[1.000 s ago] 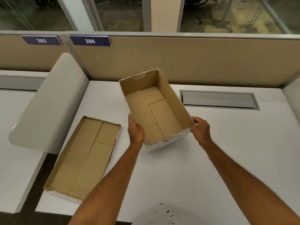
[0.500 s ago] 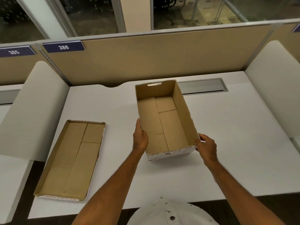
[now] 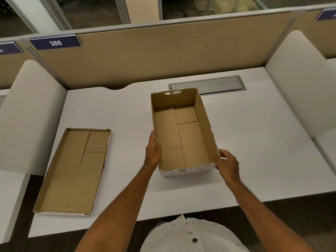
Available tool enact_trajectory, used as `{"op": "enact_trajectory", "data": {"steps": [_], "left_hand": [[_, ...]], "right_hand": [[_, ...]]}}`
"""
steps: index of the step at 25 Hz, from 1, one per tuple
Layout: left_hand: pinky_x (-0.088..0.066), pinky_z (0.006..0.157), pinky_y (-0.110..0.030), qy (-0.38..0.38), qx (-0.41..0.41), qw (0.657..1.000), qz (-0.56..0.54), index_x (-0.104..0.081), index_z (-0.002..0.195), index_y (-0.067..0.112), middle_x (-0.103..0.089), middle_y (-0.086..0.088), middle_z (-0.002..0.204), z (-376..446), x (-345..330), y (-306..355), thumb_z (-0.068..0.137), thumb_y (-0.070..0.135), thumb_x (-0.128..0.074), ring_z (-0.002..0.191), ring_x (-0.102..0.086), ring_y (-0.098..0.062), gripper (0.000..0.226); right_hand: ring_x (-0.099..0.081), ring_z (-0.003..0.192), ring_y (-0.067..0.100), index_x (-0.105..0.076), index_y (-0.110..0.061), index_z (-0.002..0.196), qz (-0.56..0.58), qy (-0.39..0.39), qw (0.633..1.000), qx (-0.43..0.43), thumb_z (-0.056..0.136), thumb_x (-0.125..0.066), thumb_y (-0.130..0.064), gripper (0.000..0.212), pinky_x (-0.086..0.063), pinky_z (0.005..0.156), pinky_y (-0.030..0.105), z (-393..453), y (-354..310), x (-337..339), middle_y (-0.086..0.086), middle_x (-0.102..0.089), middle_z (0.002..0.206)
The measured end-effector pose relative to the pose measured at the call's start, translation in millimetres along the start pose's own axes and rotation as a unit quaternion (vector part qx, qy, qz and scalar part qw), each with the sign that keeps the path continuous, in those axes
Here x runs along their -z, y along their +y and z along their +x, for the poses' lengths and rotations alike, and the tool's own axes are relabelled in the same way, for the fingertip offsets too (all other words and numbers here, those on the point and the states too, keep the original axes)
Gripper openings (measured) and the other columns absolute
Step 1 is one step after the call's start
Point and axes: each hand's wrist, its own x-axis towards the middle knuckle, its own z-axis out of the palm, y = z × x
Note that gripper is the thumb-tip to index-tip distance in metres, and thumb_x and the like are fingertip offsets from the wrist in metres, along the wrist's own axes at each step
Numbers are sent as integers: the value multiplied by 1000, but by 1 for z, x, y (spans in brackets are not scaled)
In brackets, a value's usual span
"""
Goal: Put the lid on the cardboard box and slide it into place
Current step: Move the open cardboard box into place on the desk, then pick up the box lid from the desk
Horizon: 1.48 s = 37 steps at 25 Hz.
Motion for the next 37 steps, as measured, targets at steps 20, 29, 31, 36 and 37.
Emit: {"op": "enact_trajectory", "data": {"steps": [20,29,31,36,37], "left_hand": [[-31,127,-44,189,58,978,-61,-27,160,19,-33,-2,167,-38,124,-54,105,31,-51,153,-35,-21,61],[-28,128,-44,301,159,935,-103,-22,162,22,-30,-2,168,-104,218,-141,106,33,-49,154,-32,-22,63],[-27,128,-45,318,184,924,-104,-21,162,22,-29,-2,168,-114,229,-161,106,33,-48,154,-30,-22,63],[-32,123,-47,383,259,884,-73,-29,159,20,-29,-5,166,-130,245,-200,104,29,-52,153,-27,-26,61],[-35,120,-47,398,276,873,-59,-31,158,18,-30,-7,166,-131,247,-208,103,27,-55,152,-28,-27,60]], "right_hand": [[-44,131,33,-47,-16,140,-212,-28,920,327,88,-67,-35,59,-47,100,50,-32,-122,-127,12,-46,147],[-47,131,28,-47,-16,140,-171,-199,866,427,92,-66,-31,55,-46,104,40,-125,-155,-271,8,-49,145],[-49,127,27,-47,-17,140,-179,-232,855,429,91,-67,-30,54,-50,99,40,-142,-151,-298,8,-51,143],[-49,130,28,-44,-16,140,-209,-318,852,361,93,-68,-30,55,-54,90,41,-169,-125,-353,7,-47,146],[-47,132,29,-43,-15,142,-212,-334,853,341,93,-68,-29,56,-54,92,42,-172,-119,-363,8,-45,148]]}}
